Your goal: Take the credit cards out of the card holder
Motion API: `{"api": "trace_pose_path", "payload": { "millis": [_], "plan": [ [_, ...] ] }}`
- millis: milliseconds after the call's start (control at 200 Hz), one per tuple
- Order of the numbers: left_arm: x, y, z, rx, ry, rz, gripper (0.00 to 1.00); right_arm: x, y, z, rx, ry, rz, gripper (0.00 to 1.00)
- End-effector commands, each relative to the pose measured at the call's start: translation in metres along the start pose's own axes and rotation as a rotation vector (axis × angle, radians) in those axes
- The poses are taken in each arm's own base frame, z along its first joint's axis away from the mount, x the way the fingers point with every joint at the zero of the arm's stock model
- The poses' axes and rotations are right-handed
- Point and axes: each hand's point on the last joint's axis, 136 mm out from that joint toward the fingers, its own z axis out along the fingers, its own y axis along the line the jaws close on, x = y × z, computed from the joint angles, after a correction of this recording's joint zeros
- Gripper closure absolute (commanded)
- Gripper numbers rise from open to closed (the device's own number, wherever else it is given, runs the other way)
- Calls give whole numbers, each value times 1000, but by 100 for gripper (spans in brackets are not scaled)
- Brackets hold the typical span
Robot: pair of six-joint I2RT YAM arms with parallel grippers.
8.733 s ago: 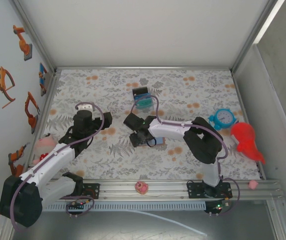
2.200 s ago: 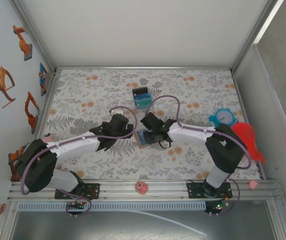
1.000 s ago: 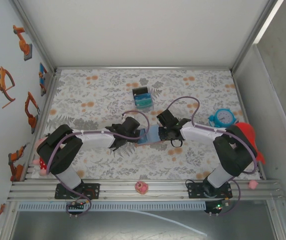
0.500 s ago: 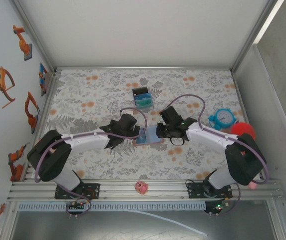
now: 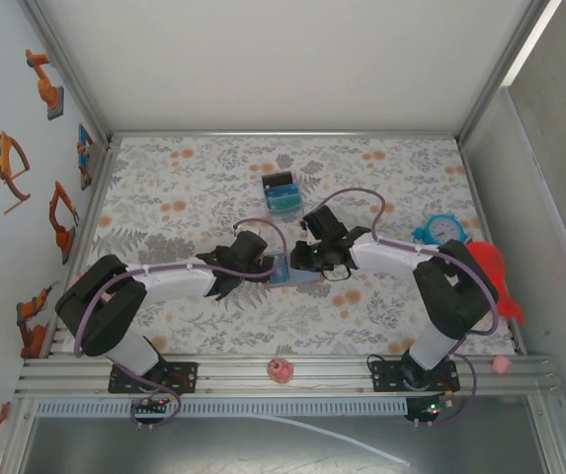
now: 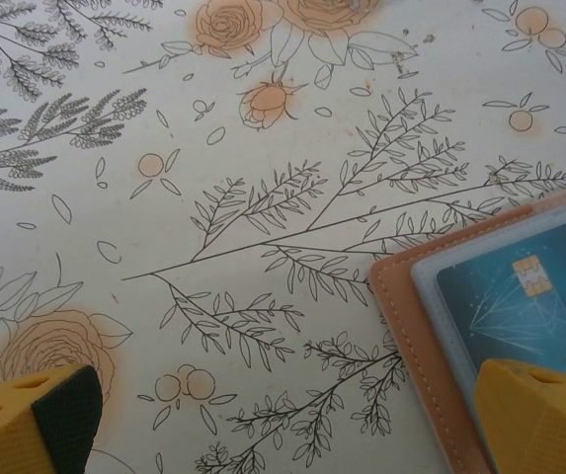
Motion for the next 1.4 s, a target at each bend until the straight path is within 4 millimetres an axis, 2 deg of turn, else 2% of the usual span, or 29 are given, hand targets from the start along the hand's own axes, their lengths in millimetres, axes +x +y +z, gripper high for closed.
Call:
{"api": "trace_pose_path", "payload": {
  "millis": [0, 361, 806, 1112, 1392],
  "plan": [
    [11, 0, 6, -7, 33, 0, 3, -10, 11, 4, -44, -4, 11, 84],
    [22, 0, 12, -26, 63, 29, 3, -8, 15, 13, -74, 17, 31, 83],
    [30, 5, 13, -53, 93, 51, 3, -3, 8, 25, -74, 37, 55, 81],
    [33, 6, 14, -60, 101, 52, 3, -1, 11, 27, -169, 38, 102, 82],
    [33, 7, 14, -64, 105, 50, 3, -1, 3, 24, -157, 22, 113, 83]
  ]
}}
